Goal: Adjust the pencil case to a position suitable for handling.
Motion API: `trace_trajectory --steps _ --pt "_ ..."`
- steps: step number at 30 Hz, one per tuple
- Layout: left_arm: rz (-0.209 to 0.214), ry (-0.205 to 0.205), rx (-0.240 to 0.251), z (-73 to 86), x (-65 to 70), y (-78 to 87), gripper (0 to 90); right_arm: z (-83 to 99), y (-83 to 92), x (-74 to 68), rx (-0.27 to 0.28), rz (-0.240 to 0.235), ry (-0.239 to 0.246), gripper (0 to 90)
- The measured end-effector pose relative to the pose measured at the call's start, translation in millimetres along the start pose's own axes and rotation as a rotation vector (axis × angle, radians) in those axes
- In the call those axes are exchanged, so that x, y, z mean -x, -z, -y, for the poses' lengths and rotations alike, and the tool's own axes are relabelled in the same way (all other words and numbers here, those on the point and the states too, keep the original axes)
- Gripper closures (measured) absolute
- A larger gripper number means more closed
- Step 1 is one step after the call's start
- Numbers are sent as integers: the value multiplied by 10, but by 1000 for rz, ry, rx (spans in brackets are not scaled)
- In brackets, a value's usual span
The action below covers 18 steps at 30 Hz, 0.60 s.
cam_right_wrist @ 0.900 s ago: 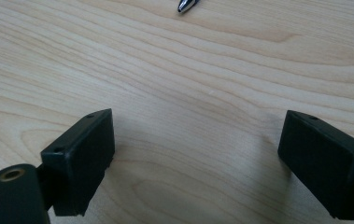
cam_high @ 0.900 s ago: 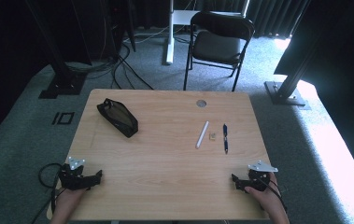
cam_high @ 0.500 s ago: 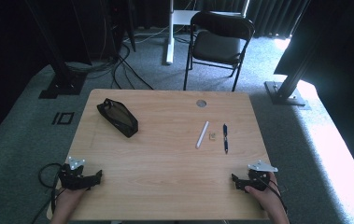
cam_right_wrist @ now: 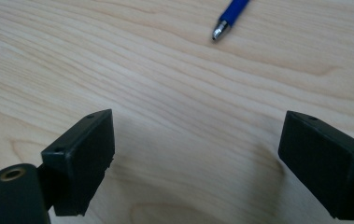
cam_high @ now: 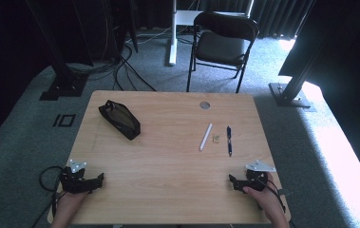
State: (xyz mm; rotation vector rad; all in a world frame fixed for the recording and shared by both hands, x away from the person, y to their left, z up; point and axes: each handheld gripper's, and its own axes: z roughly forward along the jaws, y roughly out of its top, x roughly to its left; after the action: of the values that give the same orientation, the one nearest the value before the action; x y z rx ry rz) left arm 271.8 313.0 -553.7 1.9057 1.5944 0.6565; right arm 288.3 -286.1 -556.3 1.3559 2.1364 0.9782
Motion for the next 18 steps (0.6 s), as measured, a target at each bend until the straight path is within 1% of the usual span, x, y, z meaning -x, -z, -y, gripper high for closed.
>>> trace_trajectory --steps 6,8,14,18 --pt "0 0 0 0 0 0 4 -91 -12 -35 11 -10 12 106" --pt "0 0 0 0 0 0 4 -155 -18 -53 16 -10 19 106" --pt "0 0 0 0 0 0 4 -262 -45 -102 34 -30 32 106" --pt "0 0 0 0 0 0 4 -360 -78 -164 47 -53 44 106"
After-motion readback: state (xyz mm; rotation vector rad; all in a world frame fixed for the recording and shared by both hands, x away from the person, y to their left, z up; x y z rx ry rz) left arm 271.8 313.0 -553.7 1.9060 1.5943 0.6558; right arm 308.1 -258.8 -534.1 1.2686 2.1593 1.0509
